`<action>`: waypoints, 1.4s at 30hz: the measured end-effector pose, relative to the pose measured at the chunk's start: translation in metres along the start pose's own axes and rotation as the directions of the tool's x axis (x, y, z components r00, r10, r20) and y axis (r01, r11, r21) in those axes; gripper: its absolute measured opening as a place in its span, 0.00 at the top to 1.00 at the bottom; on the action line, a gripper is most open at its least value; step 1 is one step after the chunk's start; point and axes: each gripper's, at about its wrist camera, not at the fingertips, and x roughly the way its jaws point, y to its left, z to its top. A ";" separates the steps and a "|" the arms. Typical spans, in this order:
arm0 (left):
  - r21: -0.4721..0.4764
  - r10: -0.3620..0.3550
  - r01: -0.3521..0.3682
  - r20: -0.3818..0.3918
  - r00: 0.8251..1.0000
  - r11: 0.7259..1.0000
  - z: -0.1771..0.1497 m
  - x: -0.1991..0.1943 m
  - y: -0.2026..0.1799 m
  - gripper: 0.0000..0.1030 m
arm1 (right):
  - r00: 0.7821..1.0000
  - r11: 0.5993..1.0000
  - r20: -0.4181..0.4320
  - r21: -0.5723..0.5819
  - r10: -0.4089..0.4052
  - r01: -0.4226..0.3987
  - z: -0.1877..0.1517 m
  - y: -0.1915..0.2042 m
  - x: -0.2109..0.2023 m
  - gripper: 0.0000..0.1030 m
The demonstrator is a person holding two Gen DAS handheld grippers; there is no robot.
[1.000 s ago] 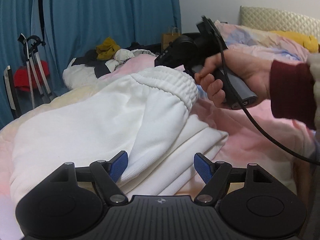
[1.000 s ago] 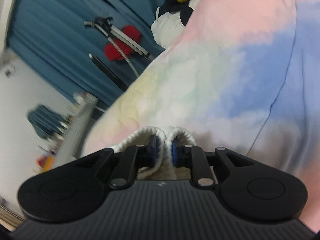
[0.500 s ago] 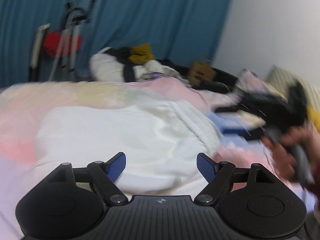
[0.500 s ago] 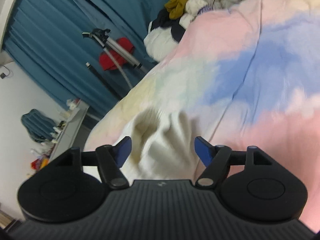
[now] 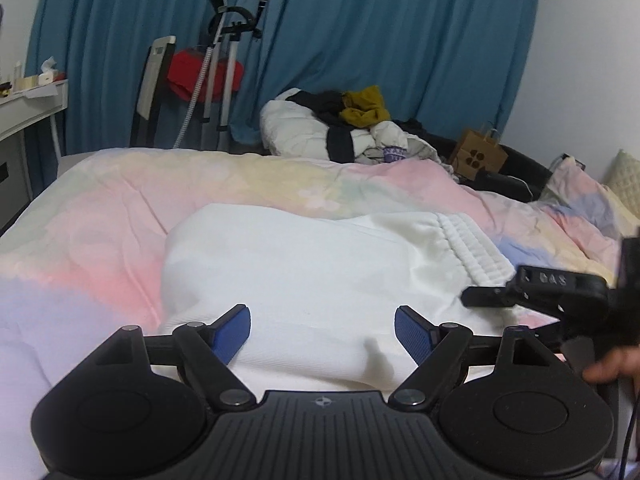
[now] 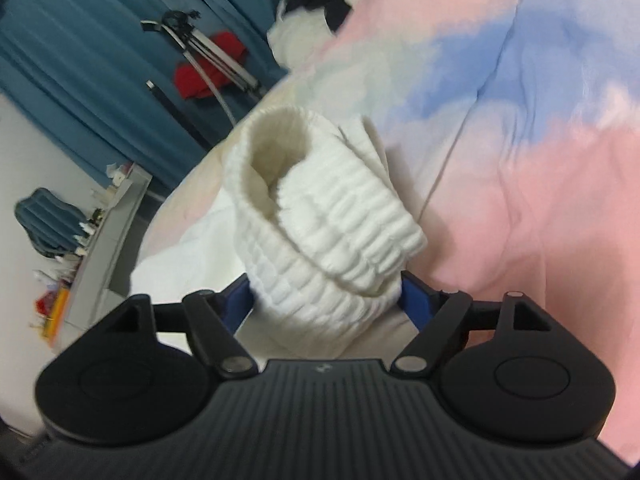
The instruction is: Fold clothes
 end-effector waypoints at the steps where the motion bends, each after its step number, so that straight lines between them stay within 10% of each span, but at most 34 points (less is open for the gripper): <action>1: -0.019 -0.003 0.003 -0.001 1.000 1.000 0.001 0.000 0.003 0.21 | 1.000 1.000 0.024 -0.019 -0.007 0.007 0.000 0.004 -0.004 0.37; 8: -0.134 0.007 -0.008 -0.005 1.000 0.991 0.006 -0.008 0.024 0.19 | 0.999 0.999 0.049 -0.036 -0.015 0.017 0.005 0.014 -0.030 0.47; 18: -0.168 0.051 -0.061 -0.061 0.997 0.984 0.002 0.000 0.041 0.09 | 0.995 0.989 -0.096 0.143 -0.020 0.034 -0.005 -0.022 0.010 0.11; 29: -0.201 0.097 -0.118 -0.114 0.989 0.972 -0.007 0.003 0.056 0.08 | 0.965 0.963 0.000 0.060 0.264 -0.263 0.001 0.014 -0.014 0.10; 42: -0.260 0.055 -0.100 -0.174 0.983 0.960 -0.010 0.010 0.070 0.04 | 0.991 0.992 -0.091 0.092 0.099 -0.090 -0.010 0.005 0.028 0.15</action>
